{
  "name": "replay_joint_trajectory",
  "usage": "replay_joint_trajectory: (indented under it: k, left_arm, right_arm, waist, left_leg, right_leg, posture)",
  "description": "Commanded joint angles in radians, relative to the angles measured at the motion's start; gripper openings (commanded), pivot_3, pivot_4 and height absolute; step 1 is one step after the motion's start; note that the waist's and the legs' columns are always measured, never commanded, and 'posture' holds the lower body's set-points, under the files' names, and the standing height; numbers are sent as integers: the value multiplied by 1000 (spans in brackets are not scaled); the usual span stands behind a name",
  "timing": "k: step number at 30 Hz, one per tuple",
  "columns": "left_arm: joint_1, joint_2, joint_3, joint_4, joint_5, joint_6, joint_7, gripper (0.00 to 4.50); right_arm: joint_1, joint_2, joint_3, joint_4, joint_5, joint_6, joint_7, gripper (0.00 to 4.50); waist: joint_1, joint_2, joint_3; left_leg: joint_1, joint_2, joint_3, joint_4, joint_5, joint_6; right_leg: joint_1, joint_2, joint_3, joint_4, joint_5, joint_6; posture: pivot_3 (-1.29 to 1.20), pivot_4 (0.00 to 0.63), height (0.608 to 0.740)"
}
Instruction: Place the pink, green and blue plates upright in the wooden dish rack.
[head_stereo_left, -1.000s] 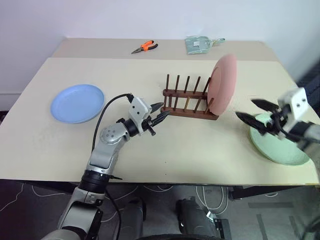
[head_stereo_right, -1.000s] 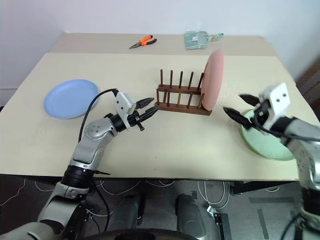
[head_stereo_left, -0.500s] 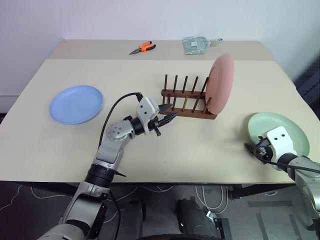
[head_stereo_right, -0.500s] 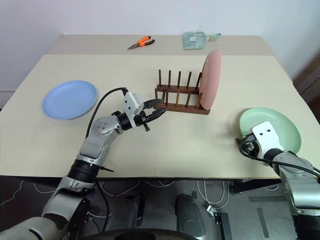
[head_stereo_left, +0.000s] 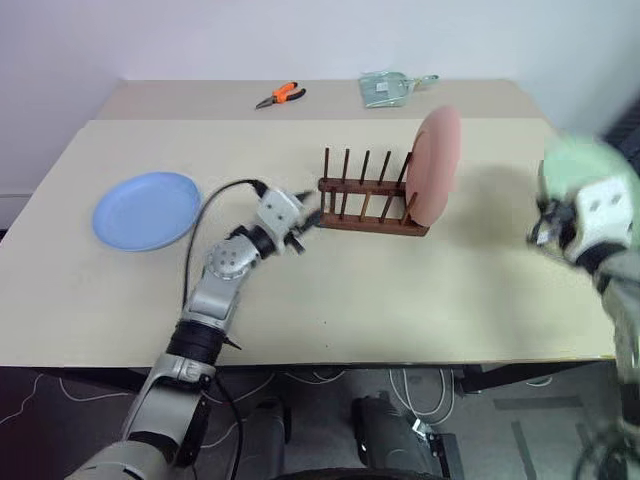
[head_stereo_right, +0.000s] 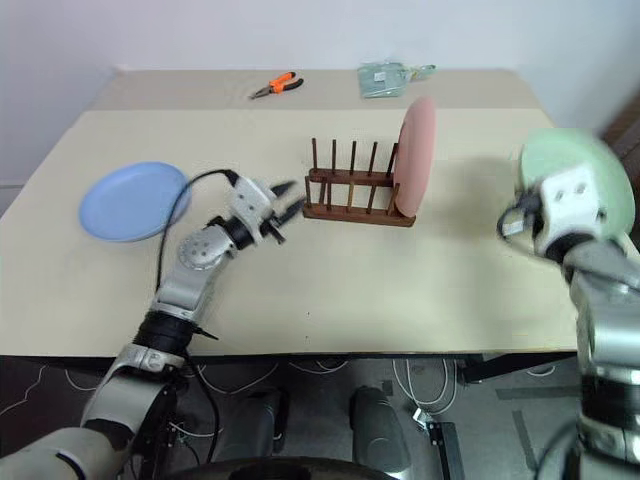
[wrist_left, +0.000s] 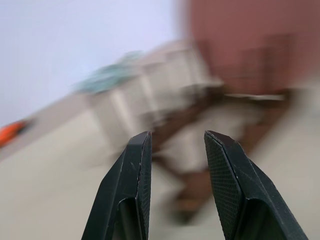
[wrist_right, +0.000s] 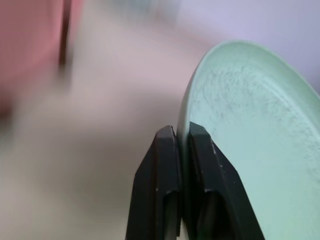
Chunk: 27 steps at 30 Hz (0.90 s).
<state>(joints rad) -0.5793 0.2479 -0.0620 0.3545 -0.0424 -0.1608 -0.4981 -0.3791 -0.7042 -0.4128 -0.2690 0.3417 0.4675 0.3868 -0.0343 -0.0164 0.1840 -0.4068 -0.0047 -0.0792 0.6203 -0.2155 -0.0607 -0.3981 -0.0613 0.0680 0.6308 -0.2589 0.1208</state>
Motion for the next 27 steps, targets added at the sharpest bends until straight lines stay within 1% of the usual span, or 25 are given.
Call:
replay_joint_trajectory:
  k: [1,4,5,7,8,9,11,13,15,18,20,27]
  left_arm:
    - [-4,24,18,-17,-28,-45,-36,1671]
    - [20,41,13,-27,-32,-58,-71,1671]
    - [27,42,21,-36,-48,-49,-83,1671]
    - [48,52,30,-65,-80,-27,-118,1671]
    - [56,56,32,-76,-90,-19,-131,1671]
    - [63,60,32,-81,-95,-14,-139,1671]
    - [70,65,35,-78,-98,-8,-145,1671]
    - [76,69,33,-79,-95,-7,-147,1671]
    - [79,71,32,-81,-92,-7,-148,1671]
    - [101,68,23,-119,-95,8,-148,1671]
    - [108,65,19,-132,-92,12,-145,1671]
    - [125,65,21,-169,-89,39,-137,1671]
  right_arm:
    - [-155,42,-59,-145,216,30,-5,11]
    - [-257,82,-62,-183,382,91,-15,11]
    - [-280,106,-52,-210,490,129,-24,11]
    - [-318,194,-2,-258,702,184,-80,11]
    - [-326,238,21,-270,776,203,-118,11]
    - [-324,283,48,-275,804,206,-154,11]
    - [-303,387,106,-256,813,202,-244,11]
    - [-286,462,143,-225,764,180,-322,11]
    - [-279,488,158,-212,734,168,-359,11]
    - [-250,540,184,-131,671,129,-367,11]
    - [-255,563,181,-90,656,109,-371,11]
    - [-253,626,153,-50,737,128,-425,11]
  waist:
    - [5,-1,-1]
    - [22,-3,-2]
    - [26,-3,-1]
    - [23,-3,-1]
    - [20,-3,-1]
    - [19,-3,-1]
    - [17,-2,-1]
    - [15,-2,-2]
    - [17,-2,-2]
    - [20,-2,-2]
    - [17,-2,-2]
    - [13,-1,-2]
  left_leg:
    - [0,0,-2,-1,0,0]
    - [0,0,-4,-4,0,0]
    - [-1,0,-4,-5,0,0]
    - [-2,-1,-4,-4,0,0]
    - [-2,-1,-4,-4,0,0]
    - [-2,0,-4,-4,0,0]
    - [-1,0,-4,-4,0,0]
    - [0,1,-4,-4,0,0]
    - [0,1,-4,-4,0,0]
    - [-1,0,-4,-4,0,0]
    - [-1,0,-4,-4,0,0]
    - [-1,1,-4,-5,0,0]
  right_leg:
    - [0,0,-2,0,0,0]
    - [1,-1,-5,-1,0,1]
    - [1,-1,-5,-1,0,1]
    - [1,-2,-6,-2,0,0]
    - [1,-3,-6,-1,0,0]
    - [0,-2,-6,-1,0,0]
    - [0,-1,-6,0,0,-1]
    - [0,-1,-6,0,0,-1]
    - [0,-1,-6,0,0,-1]
    - [0,-1,-6,0,1,-1]
    - [-1,-1,-6,0,1,-1]
    - [-2,-1,-6,1,1,-1]
  posture:
    - [0,150,740]
    - [0,150,740]
    - [0,150,740]
    - [0,150,740]
    - [0,150,740]
    - [0,150,740]
    - [0,150,740]
    - [0,150,740]
    - [0,150,740]
    - [0,150,740]
    - [0,150,740]
    - [0,150,740]
